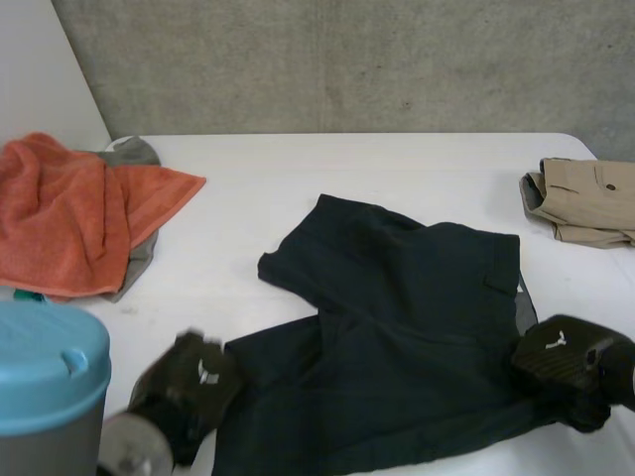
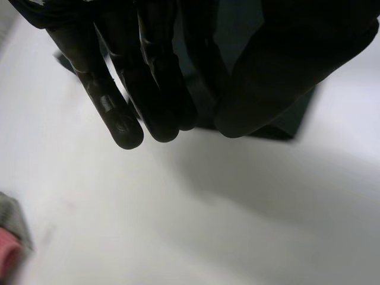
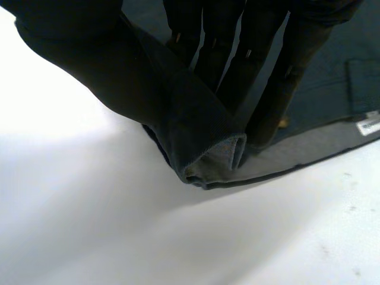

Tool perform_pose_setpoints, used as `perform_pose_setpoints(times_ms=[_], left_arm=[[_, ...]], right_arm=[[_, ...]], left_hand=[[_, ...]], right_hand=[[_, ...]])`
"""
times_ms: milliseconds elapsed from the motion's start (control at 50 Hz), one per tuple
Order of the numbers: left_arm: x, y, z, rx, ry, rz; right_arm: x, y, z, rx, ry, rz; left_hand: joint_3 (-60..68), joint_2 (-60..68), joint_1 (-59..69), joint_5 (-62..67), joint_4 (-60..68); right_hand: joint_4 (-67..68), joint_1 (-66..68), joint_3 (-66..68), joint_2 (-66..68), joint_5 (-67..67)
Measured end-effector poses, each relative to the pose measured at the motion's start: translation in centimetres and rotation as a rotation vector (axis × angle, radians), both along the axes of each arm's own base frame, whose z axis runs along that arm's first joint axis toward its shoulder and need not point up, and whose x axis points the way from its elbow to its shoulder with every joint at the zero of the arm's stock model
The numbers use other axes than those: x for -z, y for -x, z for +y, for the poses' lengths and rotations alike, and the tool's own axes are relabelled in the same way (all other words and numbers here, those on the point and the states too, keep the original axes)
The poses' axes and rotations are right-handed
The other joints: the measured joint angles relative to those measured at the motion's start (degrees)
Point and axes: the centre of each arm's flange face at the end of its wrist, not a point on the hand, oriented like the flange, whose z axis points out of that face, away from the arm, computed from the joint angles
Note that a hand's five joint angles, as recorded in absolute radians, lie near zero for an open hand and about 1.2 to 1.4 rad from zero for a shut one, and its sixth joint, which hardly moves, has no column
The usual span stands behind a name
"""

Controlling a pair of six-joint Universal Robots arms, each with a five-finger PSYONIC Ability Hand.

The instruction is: Fold the laundry.

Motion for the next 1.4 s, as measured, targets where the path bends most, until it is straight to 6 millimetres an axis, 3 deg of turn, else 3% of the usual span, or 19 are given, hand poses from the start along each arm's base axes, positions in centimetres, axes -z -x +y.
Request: perform_pose_setpoints(times_ms=[120, 140, 200, 240, 320, 420, 500, 660, 840, 1100, 1180, 1260, 1400], left_arm=[[-1.7, 2.9, -3.4, -0.004, 0.164, 0.150], [-2.1, 4.1, -4.7, -0.004, 0.219, 0.197], [-2.5, 6.2, -7.0, 0.000, 0.297, 0.266], [-2.5, 7.3, -8.0, 0.004, 0.325, 0.293], [-2.6, 9.0, -9.2, 0.013, 0.353, 0.329], [-3.4, 10.5, -9.9, 0.020, 0.370, 0.370], [-3.7, 11.2, -9.4, 0.016, 0.329, 0.406], [-2.5, 10.4, -6.0, -0.038, 0.073, 0.415], [-0.5, 8.1, -4.0, -0.147, -0.139, 0.352], [2.9, 7.7, -5.5, -0.190, -0.133, 0.330], [4.0, 7.9, -5.8, -0.195, -0.145, 0.311], [4.4, 8.2, -6.2, -0.196, -0.146, 0.308], [3.9, 8.6, -7.2, -0.180, -0.112, 0.299]], right_arm=[[0.1, 0.0, -2.0, 0.063, 0.089, -0.048], [0.1, 0.0, -2.2, 0.068, 0.095, -0.053], [0.2, -0.1, -4.3, 0.134, 0.152, -0.115], [0.2, -0.1, -5.3, 0.159, 0.181, -0.143], [0.1, -0.2, -7.5, 0.202, 0.238, -0.198], [0.6, -0.8, -10.0, 0.236, 0.263, -0.249], [1.4, -1.8, -10.9, 0.239, 0.239, -0.258], [2.5, -2.6, -10.2, 0.228, 0.189, -0.251], [1.7, -2.4, -9.3, 0.220, 0.205, -0.250], [0.8, -2.5, -7.8, 0.188, 0.217, -0.279], [0.5, -2.6, -7.6, 0.180, 0.223, -0.288], [0.3, -2.6, -7.6, 0.178, 0.228, -0.291], [0.1, -2.7, -7.8, 0.179, 0.238, -0.293]], left_hand=[[0.0, 0.0, 0.0, 0.0, 0.0], [0.0, 0.0, 0.0, 0.0, 0.0], [-0.1, -0.1, 0.0, 0.0, -0.1], [-11.4, -12.4, -11.4, -10.7, -11.7], [-29.4, -30.1, -28.8, -28.9, -30.2], [-32.8, -33.1, -29.7, -32.3, -33.3], [-34.3, -34.6, -31.5, -33.9, -34.9], [-40.2, -40.5, -37.7, -39.9, -41.1], [-40.3, -40.6, -37.7, -40.0, -41.2], [-38.3, -38.5, -35.1, -37.3, -38.5], [-6.9, -6.8, -1.9, -6.2, -6.9], [-0.3, -0.4, -0.4, -2.1, -0.4], [-0.2, -0.2, -0.4, -2.1, -0.2]], right_hand=[[0.0, 0.0, 0.0, 0.0, 0.0], [0.0, 0.0, 0.0, 0.0, 0.0], [0.0, 0.0, 0.0, 0.0, 0.1], [0.0, 0.0, 0.0, 0.0, 0.1], [0.0, 0.0, 0.0, 0.0, 0.1], [0.0, 0.0, 0.0, 0.0, 0.3], [0.0, 0.0, 0.0, 0.0, 0.5], [0.0, 0.0, 0.0, 0.0, 0.6], [0.0, 0.0, 0.0, 0.0, 0.6], [0.0, 0.0, 0.0, 0.0, 0.6], [0.0, 0.0, 0.0, 0.0, 0.6], [0.0, 0.0, 0.0, 0.0, 0.6], [0.0, 0.0, 0.0, 0.0, 0.6]])
